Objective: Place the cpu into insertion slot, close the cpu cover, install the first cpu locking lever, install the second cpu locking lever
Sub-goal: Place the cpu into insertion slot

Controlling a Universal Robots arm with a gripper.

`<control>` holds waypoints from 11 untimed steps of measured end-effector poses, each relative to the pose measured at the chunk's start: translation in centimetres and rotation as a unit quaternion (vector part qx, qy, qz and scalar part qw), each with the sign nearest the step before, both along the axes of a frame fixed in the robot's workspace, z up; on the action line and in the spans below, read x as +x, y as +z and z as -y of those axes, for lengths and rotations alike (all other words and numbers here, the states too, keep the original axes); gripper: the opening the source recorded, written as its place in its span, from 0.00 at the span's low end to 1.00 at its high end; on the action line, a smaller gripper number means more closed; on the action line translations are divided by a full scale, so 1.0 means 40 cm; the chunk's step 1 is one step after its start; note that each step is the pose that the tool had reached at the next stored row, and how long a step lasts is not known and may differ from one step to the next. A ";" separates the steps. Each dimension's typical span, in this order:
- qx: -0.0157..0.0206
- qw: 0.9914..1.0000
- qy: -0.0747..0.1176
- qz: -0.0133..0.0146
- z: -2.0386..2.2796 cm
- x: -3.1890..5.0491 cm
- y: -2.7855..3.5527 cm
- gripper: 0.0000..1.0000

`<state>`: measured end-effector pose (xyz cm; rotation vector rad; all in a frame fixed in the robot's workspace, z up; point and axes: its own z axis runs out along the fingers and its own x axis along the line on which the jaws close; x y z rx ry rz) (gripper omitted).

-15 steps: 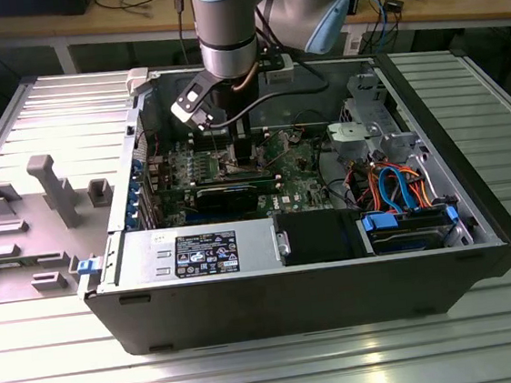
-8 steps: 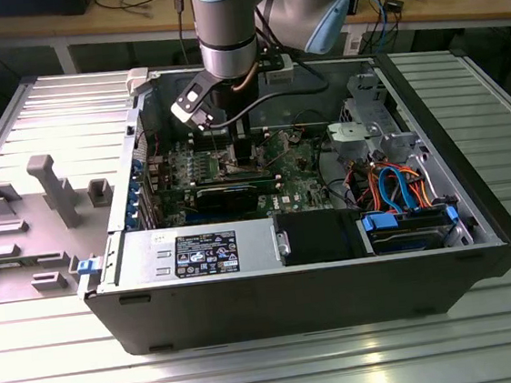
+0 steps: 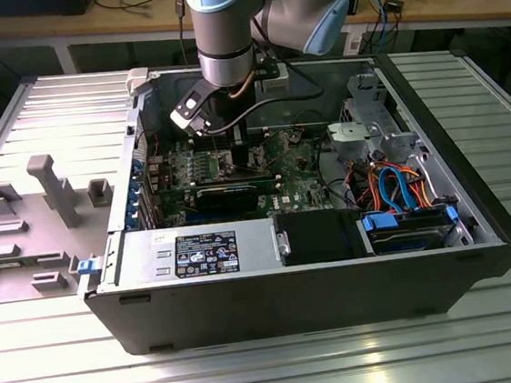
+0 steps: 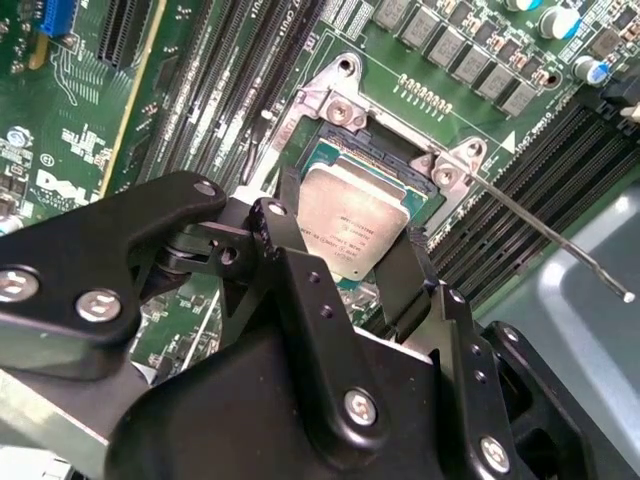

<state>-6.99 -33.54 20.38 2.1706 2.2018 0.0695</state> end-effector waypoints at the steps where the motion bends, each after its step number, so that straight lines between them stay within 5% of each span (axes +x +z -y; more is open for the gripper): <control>1: 0.000 1.000 0.000 0.000 0.000 0.000 -0.001 0.54; 11: 0.000 1.000 0.000 0.000 0.000 0.000 -0.014 0.54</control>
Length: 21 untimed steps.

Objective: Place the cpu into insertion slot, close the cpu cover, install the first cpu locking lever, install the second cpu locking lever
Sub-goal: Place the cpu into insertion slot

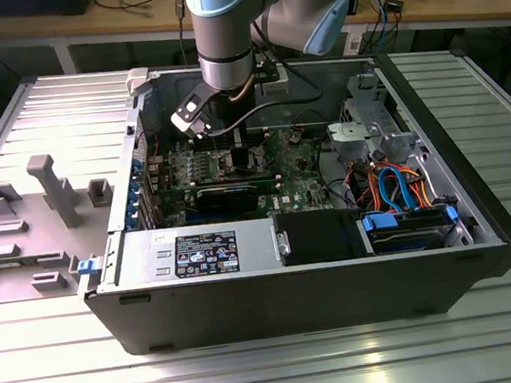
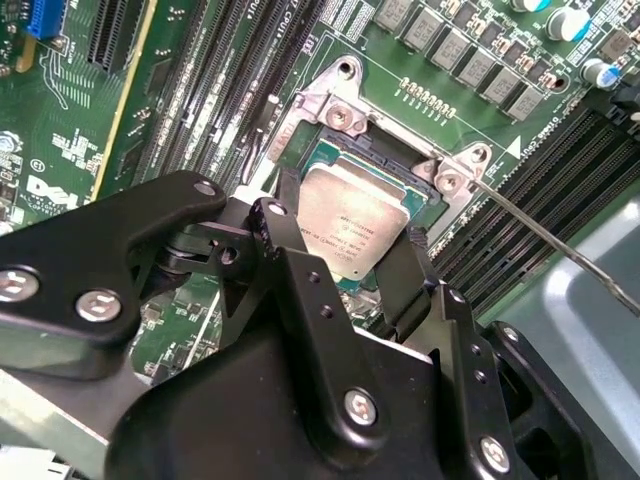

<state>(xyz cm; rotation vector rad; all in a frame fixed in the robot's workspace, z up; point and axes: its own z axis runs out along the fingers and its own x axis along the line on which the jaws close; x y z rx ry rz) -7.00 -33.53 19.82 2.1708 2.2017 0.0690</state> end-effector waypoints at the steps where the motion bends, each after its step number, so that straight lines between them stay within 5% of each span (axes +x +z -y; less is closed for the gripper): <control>1: 0.000 1.000 0.000 0.000 0.000 0.000 0.000 0.54; 21: 0.003 1.000 -0.013 0.000 -0.004 0.000 -0.007 0.54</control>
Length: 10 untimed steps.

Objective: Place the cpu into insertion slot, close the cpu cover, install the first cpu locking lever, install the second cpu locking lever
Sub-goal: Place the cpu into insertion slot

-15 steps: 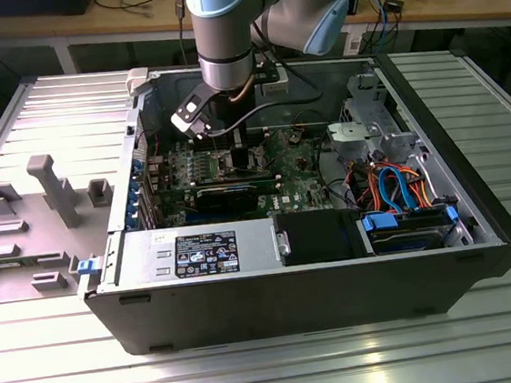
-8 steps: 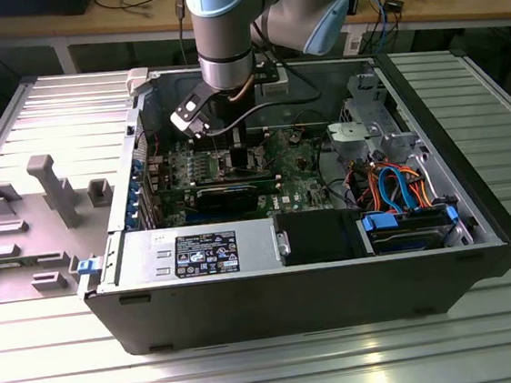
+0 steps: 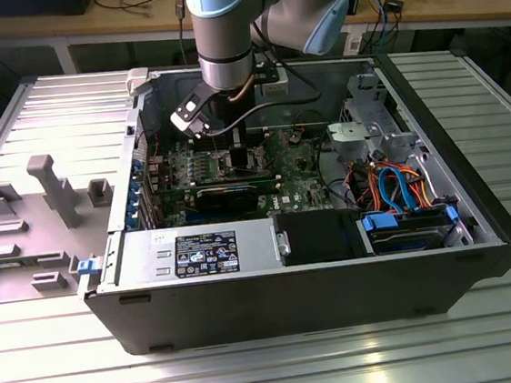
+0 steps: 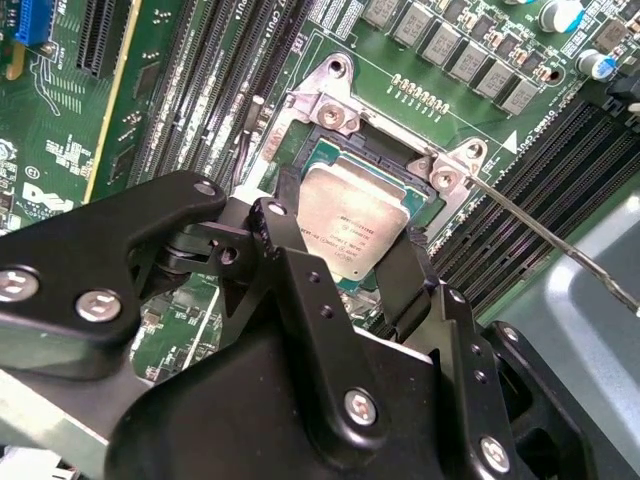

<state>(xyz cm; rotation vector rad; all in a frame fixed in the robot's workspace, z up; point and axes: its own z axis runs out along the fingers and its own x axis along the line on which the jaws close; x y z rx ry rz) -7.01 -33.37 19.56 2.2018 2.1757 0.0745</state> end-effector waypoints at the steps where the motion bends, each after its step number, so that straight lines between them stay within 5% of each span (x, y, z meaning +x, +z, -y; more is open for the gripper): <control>1: 0.000 1.000 0.000 0.000 0.000 0.000 0.000 0.54; 10: 0.000 1.000 0.000 0.000 0.000 0.000 -0.001 0.68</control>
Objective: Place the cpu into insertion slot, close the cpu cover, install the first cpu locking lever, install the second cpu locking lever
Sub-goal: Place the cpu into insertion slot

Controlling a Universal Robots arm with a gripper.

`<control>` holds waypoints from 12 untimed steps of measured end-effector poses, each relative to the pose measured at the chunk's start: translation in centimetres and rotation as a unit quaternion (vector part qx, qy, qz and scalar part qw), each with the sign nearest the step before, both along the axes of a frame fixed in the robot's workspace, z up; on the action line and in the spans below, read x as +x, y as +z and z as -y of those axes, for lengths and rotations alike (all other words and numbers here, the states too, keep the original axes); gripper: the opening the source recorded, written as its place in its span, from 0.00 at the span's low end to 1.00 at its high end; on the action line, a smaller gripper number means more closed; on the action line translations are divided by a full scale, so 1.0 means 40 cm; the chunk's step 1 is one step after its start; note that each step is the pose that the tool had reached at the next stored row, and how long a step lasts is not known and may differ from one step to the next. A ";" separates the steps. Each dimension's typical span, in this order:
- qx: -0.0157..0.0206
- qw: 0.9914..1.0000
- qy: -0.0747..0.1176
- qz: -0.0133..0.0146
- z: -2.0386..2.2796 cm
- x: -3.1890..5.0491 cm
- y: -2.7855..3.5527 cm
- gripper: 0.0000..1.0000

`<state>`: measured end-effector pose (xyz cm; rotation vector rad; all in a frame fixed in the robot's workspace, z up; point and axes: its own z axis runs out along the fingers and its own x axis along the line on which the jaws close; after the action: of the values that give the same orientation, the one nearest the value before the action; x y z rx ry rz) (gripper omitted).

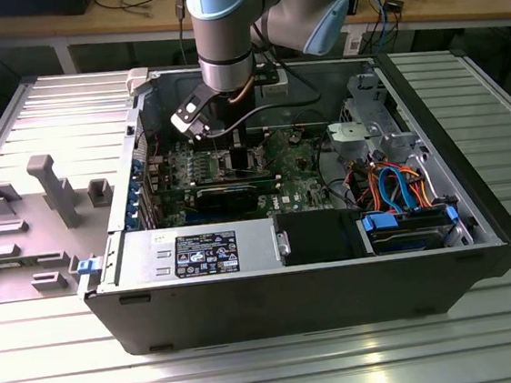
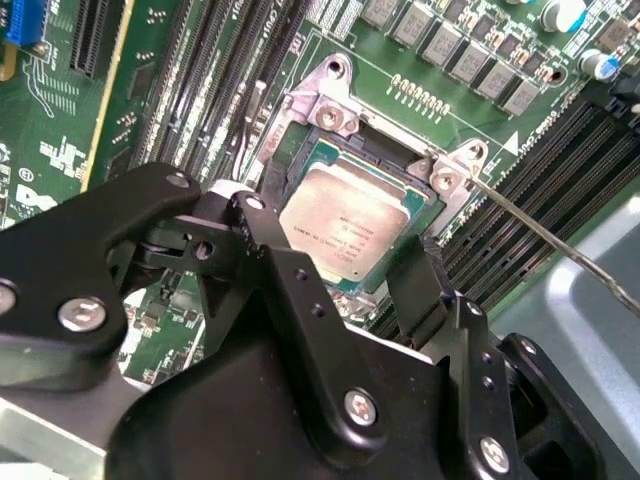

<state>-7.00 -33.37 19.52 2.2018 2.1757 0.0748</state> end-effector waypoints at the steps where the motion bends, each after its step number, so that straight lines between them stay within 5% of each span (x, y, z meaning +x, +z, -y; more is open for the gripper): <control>1: 0.000 1.000 0.000 0.000 0.000 0.000 0.000 0.68; 12: 0.000 1.000 0.000 -0.001 0.000 0.000 0.025 0.68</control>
<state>-7.00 -33.36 20.50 2.2030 2.1769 0.0724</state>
